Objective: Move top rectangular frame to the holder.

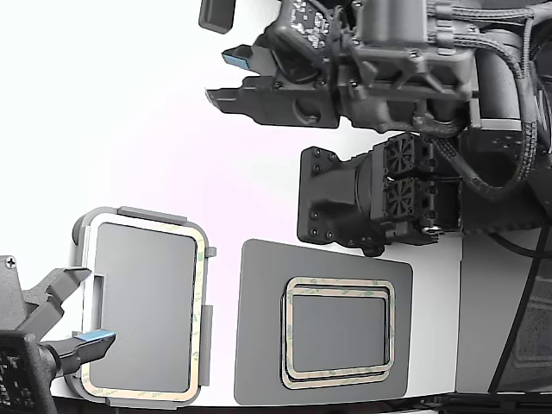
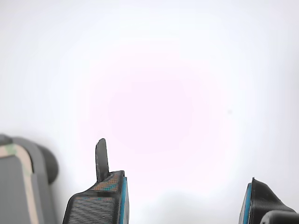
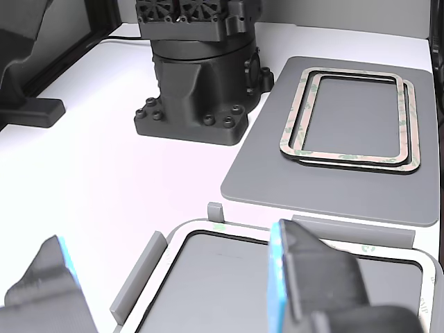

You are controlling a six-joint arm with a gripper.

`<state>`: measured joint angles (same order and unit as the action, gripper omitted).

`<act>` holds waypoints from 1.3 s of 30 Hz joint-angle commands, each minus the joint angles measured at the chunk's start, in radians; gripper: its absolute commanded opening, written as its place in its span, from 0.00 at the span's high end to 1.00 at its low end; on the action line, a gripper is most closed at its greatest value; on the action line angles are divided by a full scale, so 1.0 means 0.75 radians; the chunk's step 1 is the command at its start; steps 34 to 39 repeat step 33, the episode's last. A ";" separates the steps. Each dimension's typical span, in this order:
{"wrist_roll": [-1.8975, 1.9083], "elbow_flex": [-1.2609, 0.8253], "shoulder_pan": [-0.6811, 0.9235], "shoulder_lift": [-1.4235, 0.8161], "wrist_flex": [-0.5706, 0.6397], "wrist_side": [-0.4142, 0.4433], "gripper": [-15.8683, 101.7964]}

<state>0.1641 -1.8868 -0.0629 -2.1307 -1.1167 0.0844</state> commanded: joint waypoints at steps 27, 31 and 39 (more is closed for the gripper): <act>-0.108 -1.002 -0.051 -1.100 0.205 -0.110 0.02; -0.102 -1.002 -0.051 -1.100 0.205 -0.102 0.02; -0.102 -1.002 -0.051 -1.100 0.205 -0.102 0.02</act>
